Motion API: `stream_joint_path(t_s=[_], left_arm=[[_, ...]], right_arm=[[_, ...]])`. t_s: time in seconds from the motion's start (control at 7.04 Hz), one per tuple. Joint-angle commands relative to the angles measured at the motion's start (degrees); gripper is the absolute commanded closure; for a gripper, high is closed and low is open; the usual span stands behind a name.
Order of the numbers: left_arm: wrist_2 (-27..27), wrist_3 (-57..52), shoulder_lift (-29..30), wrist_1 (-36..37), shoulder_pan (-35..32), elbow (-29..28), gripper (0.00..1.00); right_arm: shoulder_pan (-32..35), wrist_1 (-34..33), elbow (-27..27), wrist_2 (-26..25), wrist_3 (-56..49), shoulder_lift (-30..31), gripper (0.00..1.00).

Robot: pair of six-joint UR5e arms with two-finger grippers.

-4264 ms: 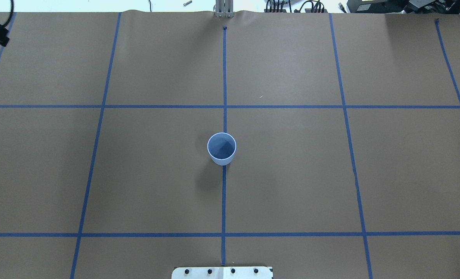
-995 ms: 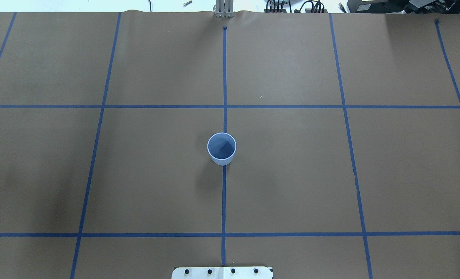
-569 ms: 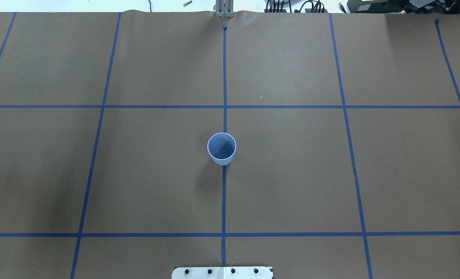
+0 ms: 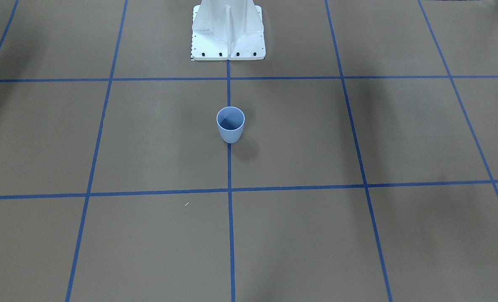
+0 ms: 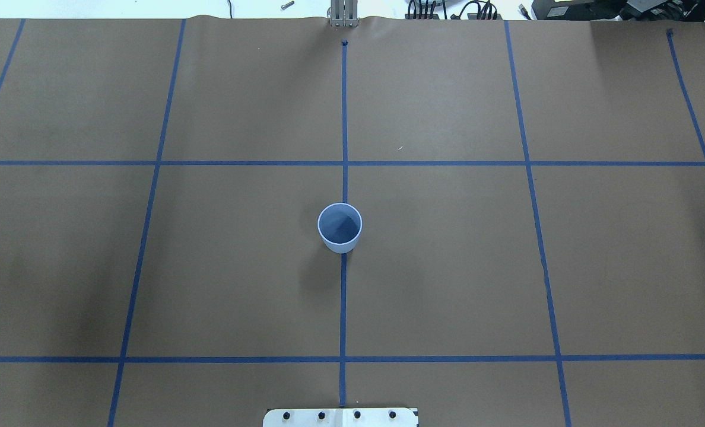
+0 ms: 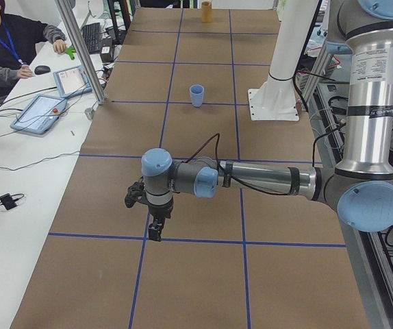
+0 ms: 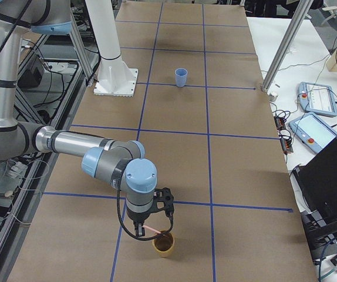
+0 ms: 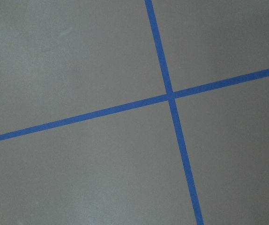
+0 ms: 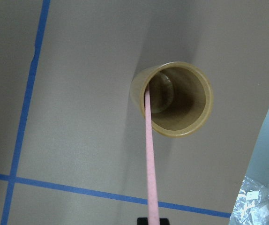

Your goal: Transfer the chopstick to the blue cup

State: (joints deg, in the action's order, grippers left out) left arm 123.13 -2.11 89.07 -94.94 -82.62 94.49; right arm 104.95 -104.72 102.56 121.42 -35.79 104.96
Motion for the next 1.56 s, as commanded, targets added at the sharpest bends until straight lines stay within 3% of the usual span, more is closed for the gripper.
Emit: stream_joint_path(t_s=[0.0, 0.57, 0.85, 1.14, 1.42], left_arm=[[0.0, 0.0, -0.03, -0.68, 0.0, -0.26, 0.02], [0.0, 0.0, -0.03, -0.77, 0.0, -0.27, 0.02], [0.26, 0.09, -0.03, 0.01, 0.0, 0.26, 0.02], [11.46, -0.26, -1.51, 0.37, -3.48, -0.09, 0.02], [11.6, -0.35, -2.84, 0.46, -10.24, 0.09, 0.02]], right_arm=[[3.4, -5.47, 0.45, -0.57, -5.05, -2.38, 1.0], [5.52, -7.43, 0.45, -0.66, -5.69, -5.28, 1.0], [6.06, -11.8, 0.45, -1.01, -5.61, -10.61, 1.0], [6.14, -15.67, 0.45, -1.72, -5.17, -15.9, 1.0], [5.19, -16.65, 0.36, -0.84, -4.55, -18.2, 1.0]])
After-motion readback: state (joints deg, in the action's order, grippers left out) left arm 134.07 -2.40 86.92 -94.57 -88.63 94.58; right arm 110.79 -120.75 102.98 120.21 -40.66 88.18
